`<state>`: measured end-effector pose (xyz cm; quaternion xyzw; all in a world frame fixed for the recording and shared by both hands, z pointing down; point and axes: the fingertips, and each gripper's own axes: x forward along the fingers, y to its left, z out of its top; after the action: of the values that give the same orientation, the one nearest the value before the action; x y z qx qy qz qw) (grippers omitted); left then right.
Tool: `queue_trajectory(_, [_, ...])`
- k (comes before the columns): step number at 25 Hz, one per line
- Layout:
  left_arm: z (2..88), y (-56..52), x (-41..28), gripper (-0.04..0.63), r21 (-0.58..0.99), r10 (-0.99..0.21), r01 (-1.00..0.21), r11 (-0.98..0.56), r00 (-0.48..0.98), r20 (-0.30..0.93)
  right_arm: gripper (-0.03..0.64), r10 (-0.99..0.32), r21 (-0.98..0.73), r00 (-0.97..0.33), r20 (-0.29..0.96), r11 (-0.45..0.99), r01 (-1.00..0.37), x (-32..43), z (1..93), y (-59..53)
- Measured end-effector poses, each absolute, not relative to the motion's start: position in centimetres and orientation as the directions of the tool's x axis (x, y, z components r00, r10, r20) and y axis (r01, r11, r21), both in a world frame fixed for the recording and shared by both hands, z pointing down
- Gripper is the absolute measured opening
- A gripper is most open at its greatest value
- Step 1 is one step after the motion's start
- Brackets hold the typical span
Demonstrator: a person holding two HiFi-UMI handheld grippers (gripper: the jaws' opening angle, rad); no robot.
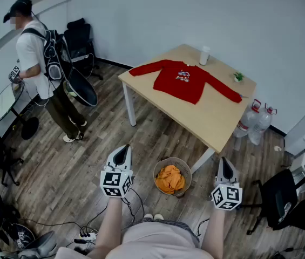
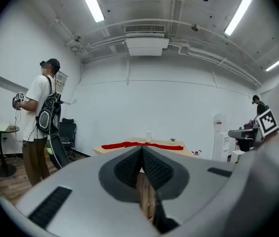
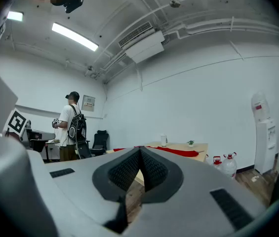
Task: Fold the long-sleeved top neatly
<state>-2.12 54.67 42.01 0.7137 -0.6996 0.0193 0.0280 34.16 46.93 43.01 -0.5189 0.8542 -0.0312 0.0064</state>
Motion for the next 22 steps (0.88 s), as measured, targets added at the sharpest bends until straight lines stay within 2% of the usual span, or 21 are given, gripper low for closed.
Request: queue_trajectory(22, [42.8, 53.8, -2.9, 0.002, 0.016, -0.997, -1.000, -0.006, 0.007, 0.081, 0.006, -0.877, -0.055, -0.479, 0.030, 0.477, -0.877, 32.8, 43.5, 45.8])
